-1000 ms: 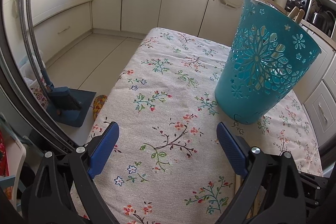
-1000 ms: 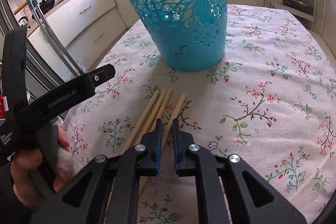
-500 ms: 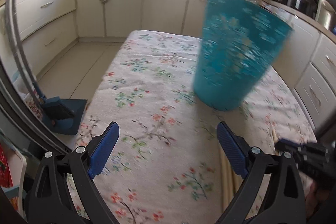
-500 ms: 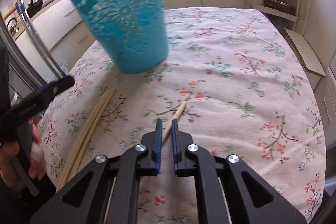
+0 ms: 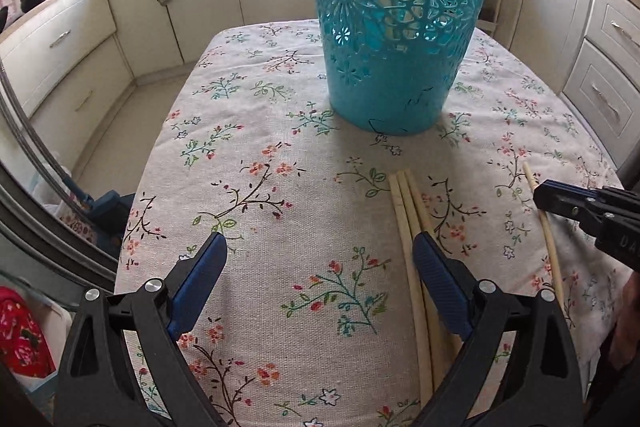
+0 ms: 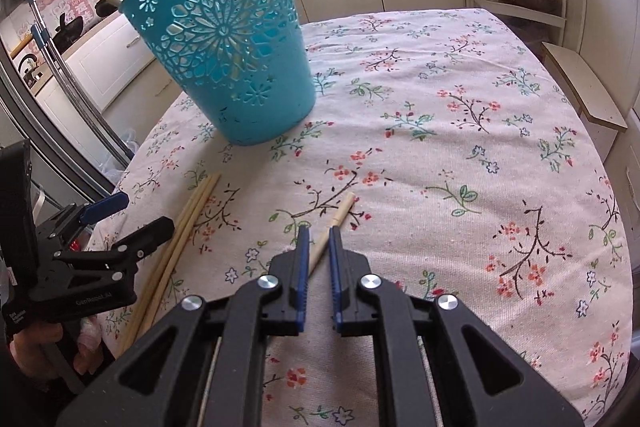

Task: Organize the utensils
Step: 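Bring the right tool back to the sticks while the left tool reaches toward the bundle, then grasp one stick with the left tool and lift it upright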

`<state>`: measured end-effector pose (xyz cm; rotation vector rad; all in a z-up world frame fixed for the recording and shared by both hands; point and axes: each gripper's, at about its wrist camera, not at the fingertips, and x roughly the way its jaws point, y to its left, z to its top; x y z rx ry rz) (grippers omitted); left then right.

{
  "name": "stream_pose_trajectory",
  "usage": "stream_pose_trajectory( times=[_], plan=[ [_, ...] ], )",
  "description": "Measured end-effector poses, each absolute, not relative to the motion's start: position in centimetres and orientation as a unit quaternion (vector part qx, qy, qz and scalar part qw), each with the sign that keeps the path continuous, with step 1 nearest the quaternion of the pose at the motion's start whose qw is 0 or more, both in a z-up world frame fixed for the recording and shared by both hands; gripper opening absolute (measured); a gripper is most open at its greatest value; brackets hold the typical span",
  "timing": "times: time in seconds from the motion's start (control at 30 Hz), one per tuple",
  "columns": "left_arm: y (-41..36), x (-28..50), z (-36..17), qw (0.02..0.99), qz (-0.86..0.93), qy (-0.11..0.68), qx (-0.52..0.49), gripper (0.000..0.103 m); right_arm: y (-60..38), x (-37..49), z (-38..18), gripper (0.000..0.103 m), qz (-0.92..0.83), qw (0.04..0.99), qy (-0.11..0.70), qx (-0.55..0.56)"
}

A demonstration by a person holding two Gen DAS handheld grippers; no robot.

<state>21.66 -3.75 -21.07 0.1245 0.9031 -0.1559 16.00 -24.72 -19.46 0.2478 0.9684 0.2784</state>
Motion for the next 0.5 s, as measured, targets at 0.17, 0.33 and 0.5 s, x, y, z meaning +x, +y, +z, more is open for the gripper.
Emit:
stream_pose_trajectory(
  times=[0.17,0.33,0.5],
  plan=[
    [-4.5,22.1,-21.4,0.889,-0.065,0.446,0.081,0.09,-25.0,16.0,-19.5,0.011,0.129,0.869,0.462,0.12],
    [-4.5,22.3,-21.3,0.889,-0.062,0.448,0.079,0.082,-24.9,16.4,-19.4,0.011,0.122,0.87,0.463,0.12],
    [-4.2,22.9,-21.0,0.886,-0.081,0.45,0.073,0.054,-22.6,17.2,-18.8,0.011,0.158,0.865,0.476,0.025]
  ],
)
